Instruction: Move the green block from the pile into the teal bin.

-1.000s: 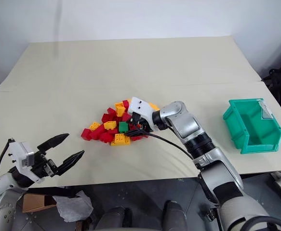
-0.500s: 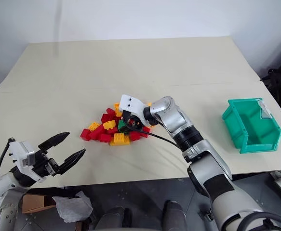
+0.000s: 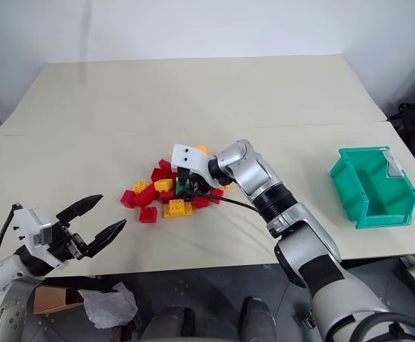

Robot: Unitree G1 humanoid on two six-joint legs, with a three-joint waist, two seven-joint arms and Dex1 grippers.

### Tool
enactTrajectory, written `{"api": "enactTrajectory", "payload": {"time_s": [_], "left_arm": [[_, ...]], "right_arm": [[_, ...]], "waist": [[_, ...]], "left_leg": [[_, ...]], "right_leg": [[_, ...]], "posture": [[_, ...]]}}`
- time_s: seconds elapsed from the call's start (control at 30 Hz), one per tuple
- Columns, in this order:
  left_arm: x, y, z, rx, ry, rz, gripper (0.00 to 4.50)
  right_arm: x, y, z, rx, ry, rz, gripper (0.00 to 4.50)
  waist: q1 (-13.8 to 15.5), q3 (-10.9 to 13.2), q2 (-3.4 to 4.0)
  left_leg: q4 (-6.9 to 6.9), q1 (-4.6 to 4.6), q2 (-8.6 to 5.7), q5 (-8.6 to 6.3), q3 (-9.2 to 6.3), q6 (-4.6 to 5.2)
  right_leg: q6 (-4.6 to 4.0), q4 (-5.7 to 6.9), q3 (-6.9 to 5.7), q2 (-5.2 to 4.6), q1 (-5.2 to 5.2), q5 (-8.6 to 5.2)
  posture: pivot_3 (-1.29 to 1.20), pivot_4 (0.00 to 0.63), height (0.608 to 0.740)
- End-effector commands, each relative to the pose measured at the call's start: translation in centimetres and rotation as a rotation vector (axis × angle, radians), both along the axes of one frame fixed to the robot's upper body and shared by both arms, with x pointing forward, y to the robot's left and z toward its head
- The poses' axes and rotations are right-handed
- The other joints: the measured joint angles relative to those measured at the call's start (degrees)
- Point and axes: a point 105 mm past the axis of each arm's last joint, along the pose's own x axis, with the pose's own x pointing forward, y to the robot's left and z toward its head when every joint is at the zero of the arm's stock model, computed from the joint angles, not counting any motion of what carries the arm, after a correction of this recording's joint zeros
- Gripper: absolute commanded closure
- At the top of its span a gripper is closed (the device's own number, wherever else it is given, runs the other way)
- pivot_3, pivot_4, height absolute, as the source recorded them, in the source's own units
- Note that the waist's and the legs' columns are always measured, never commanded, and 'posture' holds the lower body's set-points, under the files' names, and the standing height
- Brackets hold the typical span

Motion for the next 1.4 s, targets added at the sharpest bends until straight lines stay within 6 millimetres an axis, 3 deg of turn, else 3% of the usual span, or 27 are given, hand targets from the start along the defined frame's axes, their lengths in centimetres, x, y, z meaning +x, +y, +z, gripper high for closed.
{"api": "enactTrajectory", "payload": {"time_s": [0.03, 0.23, 0.33, 0.43, 0.53, 0.63, 0.73, 0.83, 0.9, 1.0, 1.13, 1.4], "left_arm": [[-0.1, -0.3, 0.7, 0.015, -0.035, -0.007, 0.0], [0.0, -0.3, 0.7, 0.016, -0.035, -0.008, 0.0], [0.0, -0.6, 0.9, 0.012, -0.042, -0.017, 0.0], [0.0, -1.6, 1.4, 0.007, -0.054, -0.061, 0.0], [0.1, -2.6, 1.7, 0.004, -0.056, -0.112, 0.0], [0.9, -3.3, 1.9, -0.009, -0.059, -0.16, 0.0], [1.5, -3.5, 1.7, -0.008, -0.048, -0.192, 0.0], [1.8, -3.4, 1.5, -0.002, -0.041, -0.201, 0.0], [1.8, -3.1, 1.4, 0.003, -0.035, -0.196, 0.0], [1.5, -2.6, 1.1, 0.012, -0.02, -0.182, 0.0], [0.5, -1.5, 0.3, 0.042, 0.01, -0.157, 0.0], [-1.1, 0.0, -0.7, 0.071, 0.042, -0.093, 0.0]], "right_arm": [[-0.5, -0.1, -1.3, -0.042, 0.033, 0.007, 2.65], [-0.5, -0.1, -0.7, -0.015, 0.029, 0.007, 2.65], [-1.3, 0.3, 2.6, 0.179, 0.061, 0.062, 2.65], [-2.0, -1.6, 6.5, 0.374, 0.003, 0.128, 2.65], [-2.6, -4.2, 7.6, 0.41, -0.06, 0.14, 2.65], [-2.3, -6.9, 7.7, 0.447, -0.061, 0.043, 2.65], [-2.3, -7.9, 6.8, 0.422, -0.07, -0.018, 2.65], [-3.6, -6.8, 6.2, 0.422, 0.079, -0.037, 2.65], [-4.6, -5.5, 5.0, 0.371, 0.145, -0.014, 2.26], [-5.3, -4.2, 3.7, 0.307, 0.198, -0.007, 1.46], [-4.6, -1.9, 3.2, 0.283, 0.182, -0.016, 0.03], [-2.8, 0.2, 2.3, 0.193, 0.136, 0.019, 0.01]], "waist": [[0.0, 0.0, 0.0], [0.0, 0.0, 0.0], [0.0, 0.0, 0.0], [0.3, 0.0, 0.0], [0.5, 0.0, -0.02], [0.4, 0.0, -0.04], [0.1, 0.0, -0.03], [-0.6, 0.0, 0.0], [-0.6, 0.0, 0.01], [-0.4, 0.0, 0.01], [0.0, 0.0, 0.01], [0.2, 0.0, 0.0]], "left_leg": [[0.0, 0.0, 0.0, 0.0, 0.0, 0.0], [-0.01, 0.0, 0.0, -0.01, 0.0, -0.01], [-0.01, -0.01, 0.0, -0.01, 0.0, -0.01], [0.0, -0.07, 0.0, -0.01, -0.01, -0.01], [0.02, -0.1, -0.02, -0.01, -0.05, 0.01], [0.0, -0.07, -0.01, -0.02, -0.05, 0.0], [0.0, -0.04, 0.0, -0.02, 0.0, 0.0], [-0.07, -0.02, 0.05, -0.01, 0.15, -0.01], [-0.07, -0.02, 0.16, -0.01, 0.14, -0.04], [0.0, -0.02, 0.33, -0.09, 0.12, -0.17], [0.03, -0.04, 0.33, -0.09, 0.15, -0.17], [0.03, -0.05, 0.37, -0.11, 0.14, -0.2]], "right_leg": [[0.0, 0.0, 0.0, 0.0, 0.0, 0.0], [0.0, 0.0, 0.0, 0.0, 0.0, 0.0], [0.0, 0.0, -0.01, 0.0, 0.0, 0.0], [0.0, -0.02, -0.02, 0.0, -0.03, 0.0], [0.0, -0.05, -0.04, -0.01, -0.02, 0.0], [0.0, -0.07, -0.06, 0.0, 0.01, 0.0], [0.0, -0.05, -0.04, 0.02, 0.01, 0.0], [0.0, -0.06, 0.02, 0.06, -0.07, 0.0], [-0.03, -0.05, 0.01, 0.16, -0.1, 0.0], [-0.1, -0.05, 0.0, 0.31, -0.09, 0.01], [-0.12, -0.06, 0.02, 0.31, -0.1, 0.01], [-0.16, -0.04, 0.0, 0.36, -0.13, -0.01]], "posture": [[0.0, 0.15, 0.74], [0.0, 0.15, 0.74], [0.0, 0.15, 0.74], [0.0, 0.15, 0.74], [0.0, 0.15, 0.74], [0.0, 0.15, 0.74], [0.0, 0.15, 0.74], [0.0, 0.15, 0.74], [0.0, 0.15, 0.74], [0.0, 0.15, 0.74], [0.0, 0.15, 0.74], [0.0, 0.15, 0.74]]}}
